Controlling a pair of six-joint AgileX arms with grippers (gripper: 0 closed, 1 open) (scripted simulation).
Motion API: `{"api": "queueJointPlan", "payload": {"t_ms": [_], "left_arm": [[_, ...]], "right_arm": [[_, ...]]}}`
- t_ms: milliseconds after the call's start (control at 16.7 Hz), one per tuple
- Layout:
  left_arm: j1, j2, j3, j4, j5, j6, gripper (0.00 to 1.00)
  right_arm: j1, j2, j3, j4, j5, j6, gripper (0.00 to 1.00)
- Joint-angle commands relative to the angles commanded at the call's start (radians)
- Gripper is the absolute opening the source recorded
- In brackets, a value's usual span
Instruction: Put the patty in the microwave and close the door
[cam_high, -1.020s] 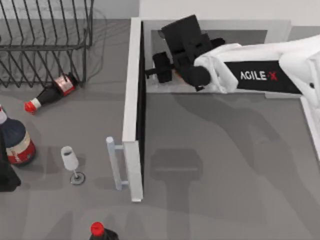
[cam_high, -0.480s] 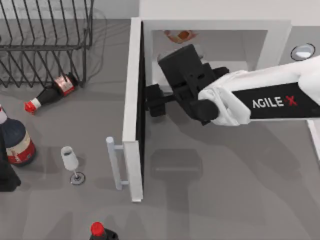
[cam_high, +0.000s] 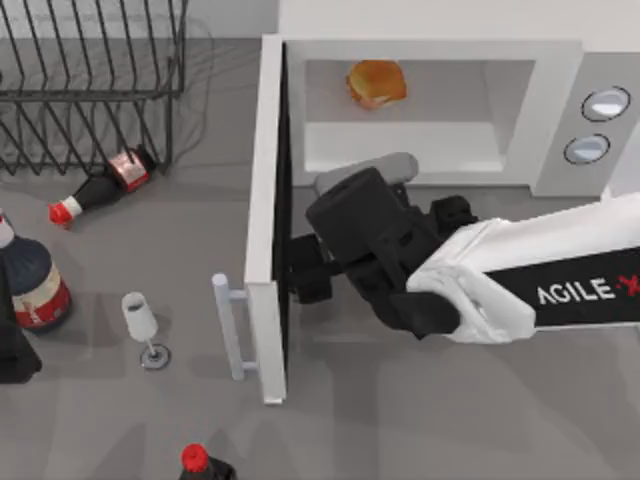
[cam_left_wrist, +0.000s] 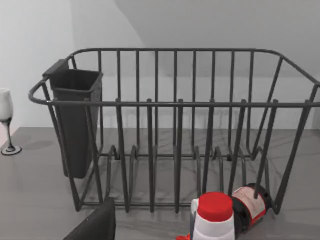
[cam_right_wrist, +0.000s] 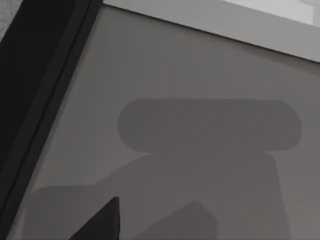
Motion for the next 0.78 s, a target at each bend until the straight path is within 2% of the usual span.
{"api": "queueJointPlan", "payload": {"t_ms": [300, 780], "left_arm": [[0.000, 0.000, 0.000, 0.000, 0.000, 0.000, 1.00], [0.000, 0.000, 0.000, 0.000, 0.000, 0.000, 1.00]], "right_arm": [[0.044, -0.023, -0.089, 0.047, 0.063, 0.046, 1.00], [0.039, -0.021, -0.092, 0.046, 0.069, 0.050, 1.00]]}}
